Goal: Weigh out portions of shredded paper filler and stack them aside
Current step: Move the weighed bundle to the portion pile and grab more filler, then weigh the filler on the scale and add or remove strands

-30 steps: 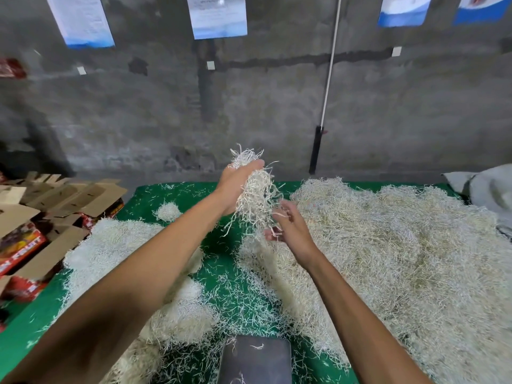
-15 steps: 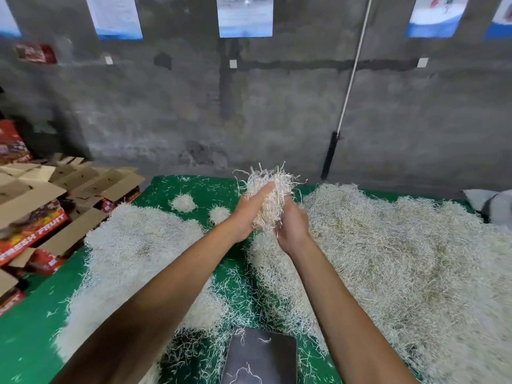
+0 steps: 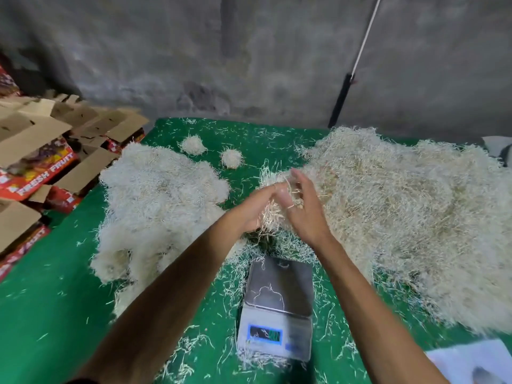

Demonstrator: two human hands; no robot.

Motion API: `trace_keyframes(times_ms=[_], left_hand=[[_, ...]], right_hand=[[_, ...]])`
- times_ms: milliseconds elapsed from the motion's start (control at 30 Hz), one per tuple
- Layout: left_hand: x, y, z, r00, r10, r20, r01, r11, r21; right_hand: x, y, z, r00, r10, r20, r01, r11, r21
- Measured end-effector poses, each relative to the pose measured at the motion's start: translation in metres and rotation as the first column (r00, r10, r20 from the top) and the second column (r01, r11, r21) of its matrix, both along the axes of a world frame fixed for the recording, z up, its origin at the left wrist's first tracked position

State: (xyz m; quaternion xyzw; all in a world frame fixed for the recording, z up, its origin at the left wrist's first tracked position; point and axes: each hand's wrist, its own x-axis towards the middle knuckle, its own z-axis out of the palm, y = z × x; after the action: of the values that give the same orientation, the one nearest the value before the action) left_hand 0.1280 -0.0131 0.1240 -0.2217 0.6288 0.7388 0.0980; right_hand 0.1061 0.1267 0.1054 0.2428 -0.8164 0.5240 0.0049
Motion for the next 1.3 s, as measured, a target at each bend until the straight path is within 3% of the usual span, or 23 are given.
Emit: trace_keyframes(times_ms=[33, 100, 167, 233, 333, 400, 467, 500, 600, 667, 733, 800, 867, 967, 1000, 1100, 1133, 1300], left_hand=[[0.007, 0.001, -0.004, 1.000, -0.001, 0.022, -0.001, 0.993, 0.116], [0.018, -0.005, -0.023, 0.997, 0.012, 0.074, -0.037, 0.942, 0.335], [0.029, -0.016, -0.045, 0.993, -0.089, 0.072, 0.047, 0.890, 0.453], [0.041, -0.022, -0.071, 0.973, -0.202, 0.109, 0.135, 0.888, 0.440], [0.060, -0.020, -0.111, 0.971, -0.142, 0.193, 0.118, 0.985, 0.129], [0.074, -0.013, -0.133, 0.984, -0.125, 0.123, 0.110, 0.987, 0.120], [0.088, -0.003, -0.146, 0.984, -0.169, 0.054, 0.154, 0.965, 0.211], [0.092, 0.003, -0.150, 0.983, -0.180, 0.035, 0.171, 0.968, 0.185], [0.090, 0.016, -0.160, 0.997, -0.070, 0.040, 0.075, 0.987, -0.143], [0.085, 0.013, -0.169, 0.998, 0.045, 0.048, -0.027, 0.946, -0.324], [0.083, 0.007, -0.176, 0.996, 0.067, 0.060, -0.038, 0.916, -0.399], [0.084, 0.006, -0.179, 0.998, -0.038, 0.045, 0.057, 0.821, -0.568], [0.085, 0.008, -0.181, 0.988, -0.157, 0.006, 0.107, 0.642, -0.759], [0.083, 0.013, -0.178, 0.959, -0.283, -0.003, 0.153, 0.528, -0.835], [0.083, 0.014, -0.176, 0.956, -0.295, 0.006, 0.176, 0.554, -0.814], [0.091, 0.013, -0.165, 0.981, -0.188, -0.045, 0.136, 0.839, -0.526], [0.094, 0.012, -0.162, 0.987, -0.143, -0.078, 0.095, 0.897, -0.432], [0.115, 0.009, -0.152, 0.985, -0.077, -0.156, 0.005, 0.908, -0.418]], right_hand=[[0.010, -0.001, -0.009, 0.993, 0.115, 0.023, -0.117, 0.988, 0.097], [0.021, 0.000, -0.029, 0.984, 0.174, 0.021, -0.175, 0.964, 0.202], [0.022, 0.007, -0.045, 0.992, 0.128, 0.018, -0.129, 0.965, 0.230], [0.020, 0.018, -0.059, 0.998, -0.015, 0.068, -0.005, 0.956, 0.292], [0.031, 0.029, -0.081, 0.953, -0.257, 0.163, 0.178, 0.905, 0.386], [0.043, 0.028, -0.099, 0.927, -0.309, 0.210, 0.212, 0.898, 0.384], [0.057, 0.025, -0.112, 0.888, -0.291, 0.356, 0.159, 0.920, 0.358], [0.063, 0.024, -0.117, 0.846, -0.251, 0.471, 0.113, 0.947, 0.301], [0.074, 0.032, -0.123, 0.774, -0.128, 0.620, 0.037, 0.987, 0.157], [0.071, 0.044, -0.126, 0.761, -0.115, 0.639, 0.083, 0.993, 0.079], [0.068, 0.057, -0.129, 0.770, -0.179, 0.612, 0.136, 0.984, 0.116], [0.065, 0.067, -0.135, 0.795, -0.287, 0.534, 0.182, 0.953, 0.241], [0.065, 0.074, -0.139, 0.807, -0.356, 0.471, 0.222, 0.922, 0.316], [0.062, 0.074, -0.140, 0.801, -0.345, 0.489, 0.226, 0.931, 0.287], [0.063, 0.073, -0.140, 0.795, -0.320, 0.515, 0.208, 0.942, 0.264], [0.067, 0.069, -0.139, 0.780, -0.263, 0.569, 0.191, 0.964, 0.184], [0.068, 0.068, -0.139, 0.781, -0.274, 0.562, 0.219, 0.962, 0.165], [0.073, 0.069, -0.135, 0.781, -0.343, 0.521, 0.342, 0.934, 0.103]])
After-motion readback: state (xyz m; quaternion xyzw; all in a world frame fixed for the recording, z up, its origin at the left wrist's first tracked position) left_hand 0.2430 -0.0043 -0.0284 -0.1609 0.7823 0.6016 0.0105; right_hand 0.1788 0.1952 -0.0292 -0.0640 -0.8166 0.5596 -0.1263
